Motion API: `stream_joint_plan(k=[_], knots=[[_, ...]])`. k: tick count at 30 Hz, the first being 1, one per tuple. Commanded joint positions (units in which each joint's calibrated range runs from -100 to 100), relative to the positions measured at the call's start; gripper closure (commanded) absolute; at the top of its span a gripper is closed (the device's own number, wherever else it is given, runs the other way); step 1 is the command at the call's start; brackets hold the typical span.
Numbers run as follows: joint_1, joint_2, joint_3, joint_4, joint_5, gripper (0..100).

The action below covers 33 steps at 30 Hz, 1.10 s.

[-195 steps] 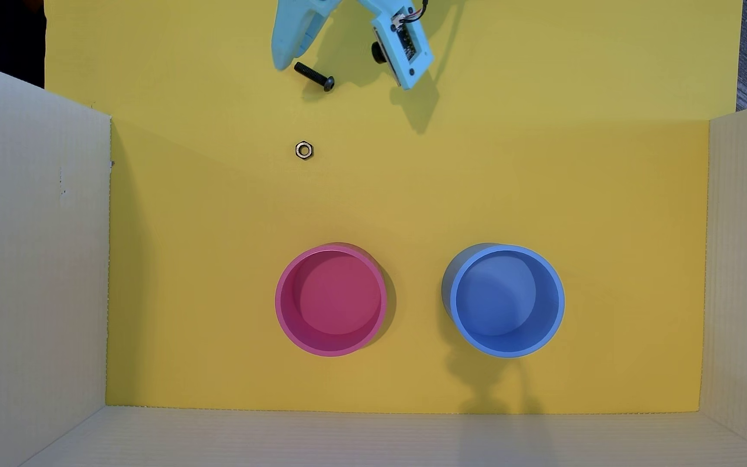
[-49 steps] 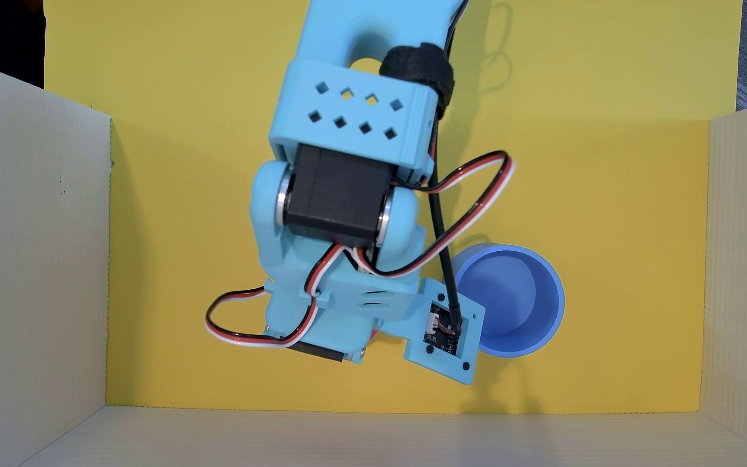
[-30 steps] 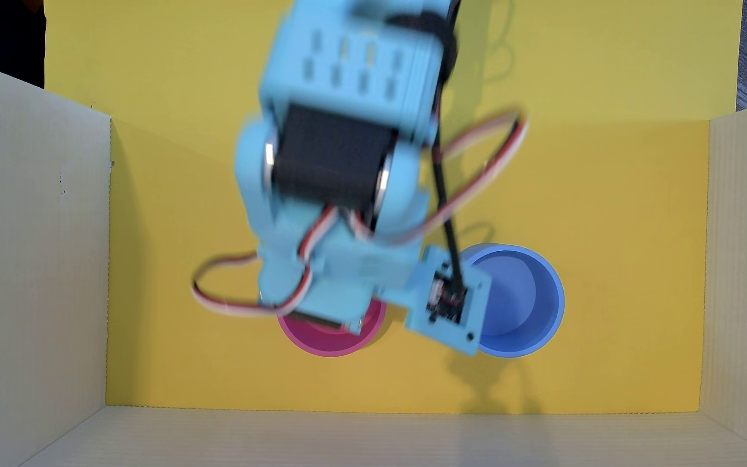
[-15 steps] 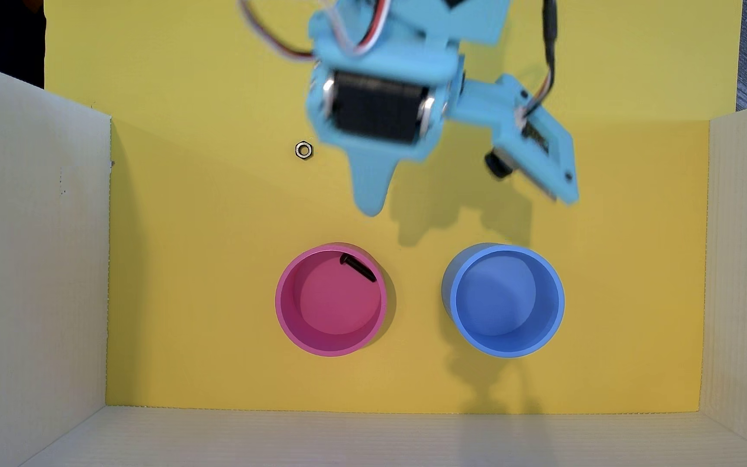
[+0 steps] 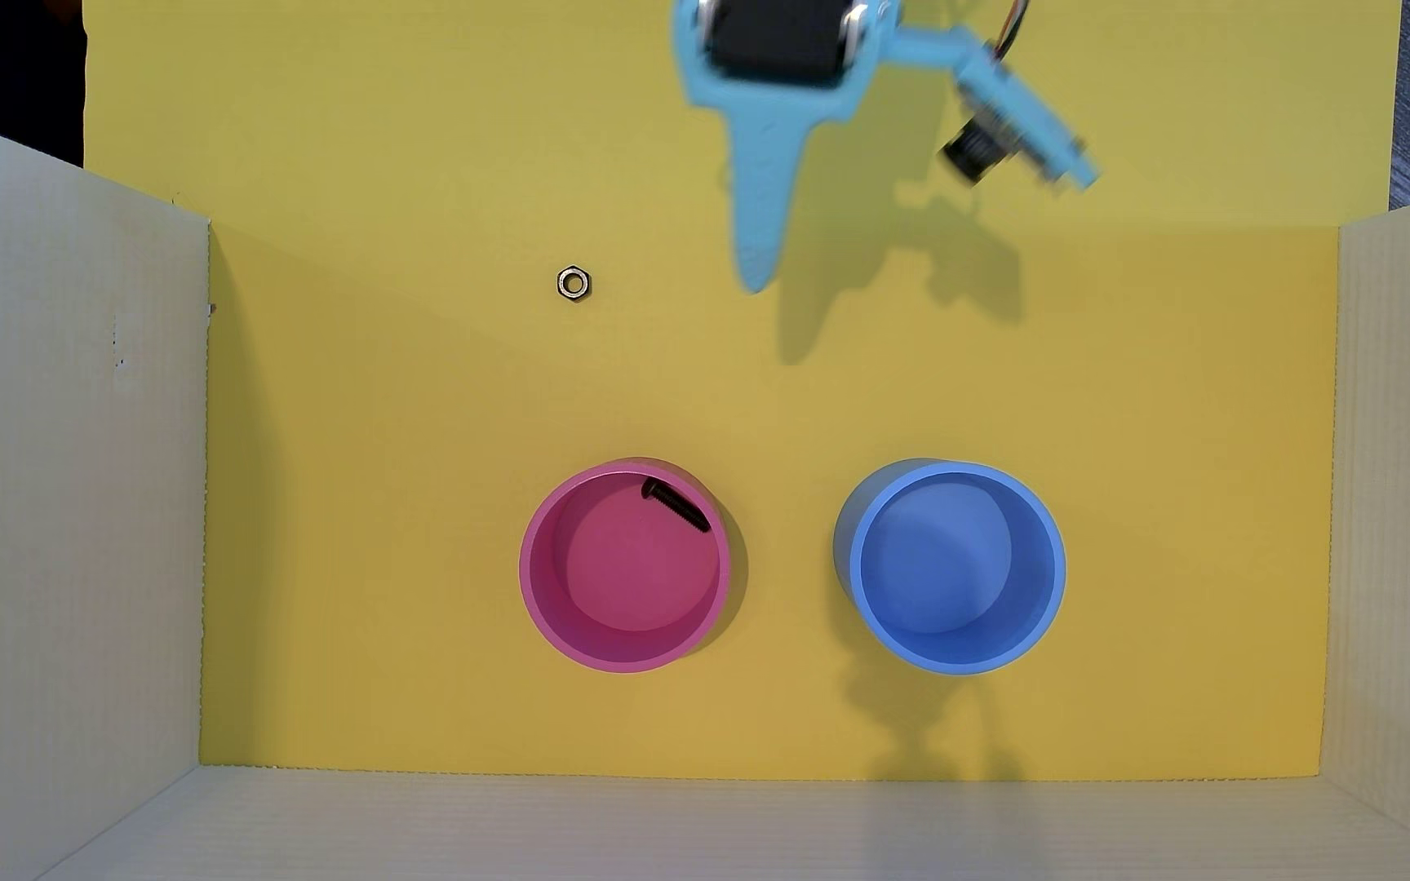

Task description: Pick up the bolt and place it in the pink box

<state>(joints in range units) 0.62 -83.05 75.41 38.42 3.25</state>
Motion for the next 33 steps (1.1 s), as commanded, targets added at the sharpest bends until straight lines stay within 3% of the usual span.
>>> stream_joint_plan(k=[1, 8, 15, 23, 33], knots=[[-1.58, -12.66, 5.51, -0.71, -0.2, 99], [-4.15, -14.59, 10.48, 0.24, -0.46, 99], [-4.23, -14.59, 14.37, 7.02, -4.73, 99], [-4.23, -14.59, 22.42, 14.22, -4.73, 99], [-8.13, -14.59, 21.34, 18.08, -4.16, 99]])
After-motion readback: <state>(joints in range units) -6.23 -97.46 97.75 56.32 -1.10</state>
